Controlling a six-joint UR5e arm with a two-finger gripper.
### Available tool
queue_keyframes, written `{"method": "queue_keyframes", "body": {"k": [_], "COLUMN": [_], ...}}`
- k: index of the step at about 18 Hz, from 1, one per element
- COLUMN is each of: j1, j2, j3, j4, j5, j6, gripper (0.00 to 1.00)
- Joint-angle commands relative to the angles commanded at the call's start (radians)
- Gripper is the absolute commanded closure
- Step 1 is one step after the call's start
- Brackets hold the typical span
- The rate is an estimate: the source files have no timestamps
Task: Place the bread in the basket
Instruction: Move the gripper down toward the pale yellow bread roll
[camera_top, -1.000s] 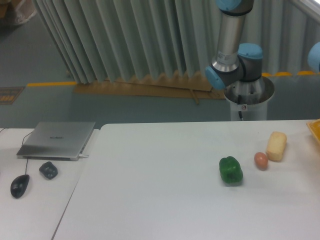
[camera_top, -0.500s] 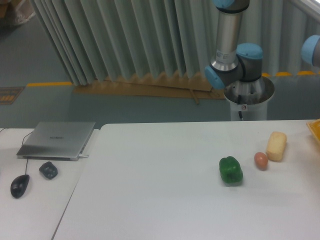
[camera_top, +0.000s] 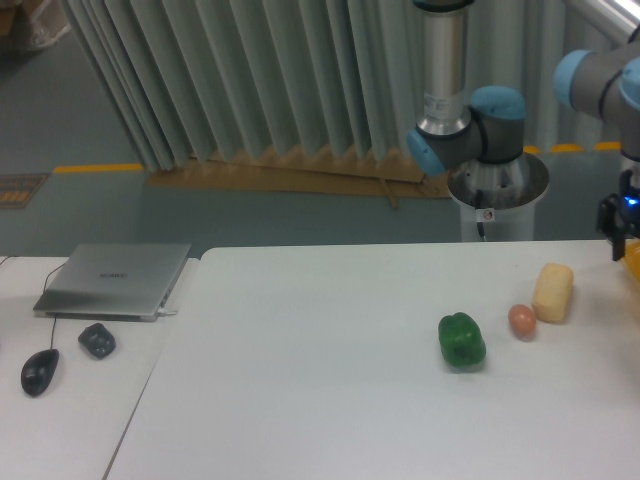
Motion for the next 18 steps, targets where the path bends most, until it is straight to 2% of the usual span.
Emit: {"method": "queue_keyframes", "body": {"k": [2, 5, 7, 11, 13, 16, 18], "j1": [-0.003, -0.046, -0.054, -0.072, -0.083, -0.112, -0.161], "j2": [0.025, 0.035, 0.042, 0.051, 0.043, 0.005, -0.032], "j3": [-0.032, -0.098, -0.13, -0.173, -0.173, -0.152, -0.138], "j4": [0.018, 0.129, 0.164, 0.172, 0.172, 0.173, 0.172], "j5": [0.0, 0.002, 0.011, 0.058, 0.067, 0.066, 0.075], "j6": [-0.06, -0.169, -0.174, -0.175, -0.218, -0.336, -0.346], "gripper": [0.0, 0.0, 0.0, 0.0, 0.0, 0.0, 0.0]}}
